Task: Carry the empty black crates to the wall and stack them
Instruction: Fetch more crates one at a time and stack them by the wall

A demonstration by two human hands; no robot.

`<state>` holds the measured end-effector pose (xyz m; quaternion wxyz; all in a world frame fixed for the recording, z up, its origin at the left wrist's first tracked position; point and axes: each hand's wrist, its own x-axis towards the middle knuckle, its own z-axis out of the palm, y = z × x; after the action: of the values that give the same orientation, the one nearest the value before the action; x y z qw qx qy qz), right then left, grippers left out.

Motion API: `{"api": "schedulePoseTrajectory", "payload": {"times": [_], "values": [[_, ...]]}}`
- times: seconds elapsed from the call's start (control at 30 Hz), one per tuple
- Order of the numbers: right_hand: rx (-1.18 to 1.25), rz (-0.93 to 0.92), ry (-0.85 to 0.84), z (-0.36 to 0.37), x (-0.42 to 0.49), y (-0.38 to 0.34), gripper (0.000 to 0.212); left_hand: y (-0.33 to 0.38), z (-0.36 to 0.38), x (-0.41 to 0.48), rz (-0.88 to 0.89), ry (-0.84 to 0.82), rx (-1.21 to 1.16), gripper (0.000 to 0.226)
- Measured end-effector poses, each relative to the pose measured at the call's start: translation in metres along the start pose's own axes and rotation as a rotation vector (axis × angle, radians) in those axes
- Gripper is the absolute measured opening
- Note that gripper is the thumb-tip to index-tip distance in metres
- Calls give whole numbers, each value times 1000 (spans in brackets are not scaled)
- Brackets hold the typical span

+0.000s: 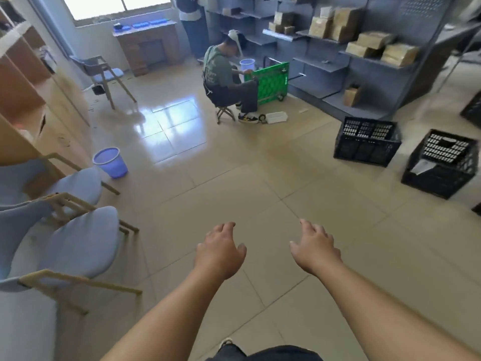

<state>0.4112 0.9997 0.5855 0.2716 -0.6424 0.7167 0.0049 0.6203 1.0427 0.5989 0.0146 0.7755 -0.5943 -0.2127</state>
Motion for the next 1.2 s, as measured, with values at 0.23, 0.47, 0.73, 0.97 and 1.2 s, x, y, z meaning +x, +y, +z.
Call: {"api": "schedulePoseTrajectory", "payload": {"times": [0.23,0.47,0.73,0.97,1.2], "values": [[95,220,63,-49,102,46,66,95,10,133,212,-93,43,64],[123,467,128,-110,210,67,66,179,-10,281,377,-169,61,66],[198,669,135,-149,293,105,64,273,-18,390,553,-254,146,63],[250,678,166,-203,399,161,62,383,-9,481,616,-260,216,61],[203,601,142,-293,524,219,60,503,-14,570,546,-233,231,63]]}}
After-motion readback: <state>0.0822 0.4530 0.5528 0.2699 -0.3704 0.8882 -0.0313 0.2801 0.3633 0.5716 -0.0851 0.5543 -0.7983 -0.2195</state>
